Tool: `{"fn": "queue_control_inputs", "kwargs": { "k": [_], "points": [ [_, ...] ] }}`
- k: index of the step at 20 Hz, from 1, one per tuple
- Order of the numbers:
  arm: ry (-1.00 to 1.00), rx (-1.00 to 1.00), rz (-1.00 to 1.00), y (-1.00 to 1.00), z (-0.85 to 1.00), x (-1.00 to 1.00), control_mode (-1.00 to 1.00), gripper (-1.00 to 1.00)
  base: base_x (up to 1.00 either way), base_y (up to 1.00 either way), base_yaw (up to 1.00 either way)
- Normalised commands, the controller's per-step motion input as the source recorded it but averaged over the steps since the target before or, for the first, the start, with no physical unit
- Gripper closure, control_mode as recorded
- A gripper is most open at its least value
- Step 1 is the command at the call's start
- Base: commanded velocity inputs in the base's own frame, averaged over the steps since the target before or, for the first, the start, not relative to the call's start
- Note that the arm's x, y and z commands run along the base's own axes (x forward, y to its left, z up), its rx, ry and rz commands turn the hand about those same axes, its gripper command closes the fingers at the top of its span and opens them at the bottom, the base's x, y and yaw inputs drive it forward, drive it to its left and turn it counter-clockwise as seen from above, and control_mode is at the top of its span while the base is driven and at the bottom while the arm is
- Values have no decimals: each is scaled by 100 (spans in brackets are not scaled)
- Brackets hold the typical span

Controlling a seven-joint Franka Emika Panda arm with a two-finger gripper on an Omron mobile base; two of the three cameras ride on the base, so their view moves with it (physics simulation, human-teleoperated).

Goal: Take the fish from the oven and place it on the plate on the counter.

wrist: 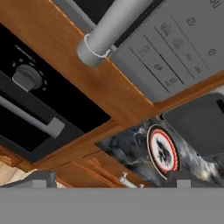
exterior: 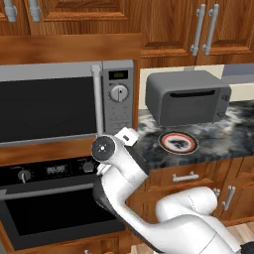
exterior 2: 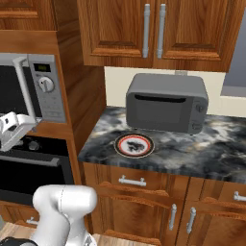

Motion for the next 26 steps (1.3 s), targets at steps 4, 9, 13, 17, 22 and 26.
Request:
{"fn": "queue_control_inputs", "kwargs": {
  "k": [4, 9, 13, 17, 22, 26],
  "points": [
    [18, -17, 1, 100, -64, -3, -100, -100, 0, 0, 0],
    [10, -27, 7, 100, -80, 1, -100, -100, 0, 0, 0],
    [0, -29, 13, 89, -55, 0, -100, -100, 0, 0, 0],
    [-6, -28, 13, 83, -29, 0, -100, -100, 0, 0, 0],
    [-15, -7, 1, 54, -48, 9, -100, -100, 0, 0, 0],
    [-8, -1, 3, 27, -71, 37, -100, -100, 0, 0, 0]
  ]
}}
